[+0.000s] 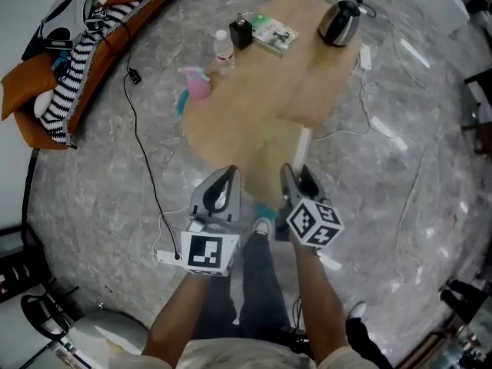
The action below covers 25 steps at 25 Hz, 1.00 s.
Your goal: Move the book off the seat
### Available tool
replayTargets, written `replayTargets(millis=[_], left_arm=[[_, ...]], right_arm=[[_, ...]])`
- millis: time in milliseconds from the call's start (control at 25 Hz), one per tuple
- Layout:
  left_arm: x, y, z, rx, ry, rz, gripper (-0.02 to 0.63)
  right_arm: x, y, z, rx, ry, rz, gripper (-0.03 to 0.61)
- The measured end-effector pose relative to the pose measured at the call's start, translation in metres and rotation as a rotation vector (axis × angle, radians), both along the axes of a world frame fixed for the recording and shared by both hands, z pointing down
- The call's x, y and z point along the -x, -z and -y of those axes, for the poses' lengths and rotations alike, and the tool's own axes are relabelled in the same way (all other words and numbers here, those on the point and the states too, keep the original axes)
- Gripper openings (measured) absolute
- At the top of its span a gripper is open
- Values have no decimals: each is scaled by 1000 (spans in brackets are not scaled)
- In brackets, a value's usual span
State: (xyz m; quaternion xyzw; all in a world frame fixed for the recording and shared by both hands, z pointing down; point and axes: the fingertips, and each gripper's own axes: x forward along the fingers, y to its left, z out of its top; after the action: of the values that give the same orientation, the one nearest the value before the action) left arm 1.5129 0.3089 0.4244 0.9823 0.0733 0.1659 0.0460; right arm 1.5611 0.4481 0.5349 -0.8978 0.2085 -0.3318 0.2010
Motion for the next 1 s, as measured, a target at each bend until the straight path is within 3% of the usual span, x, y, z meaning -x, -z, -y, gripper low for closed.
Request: replayTargets(millis=[640,1000], left_arm=[[-11,-103,2,13,49,86,6],[-8,-145,-1,28,61,126,6]], right_arm=[[-31,-128,0,-143,-64,155,222],[-37,-160,-9,-304,-116,184,222]])
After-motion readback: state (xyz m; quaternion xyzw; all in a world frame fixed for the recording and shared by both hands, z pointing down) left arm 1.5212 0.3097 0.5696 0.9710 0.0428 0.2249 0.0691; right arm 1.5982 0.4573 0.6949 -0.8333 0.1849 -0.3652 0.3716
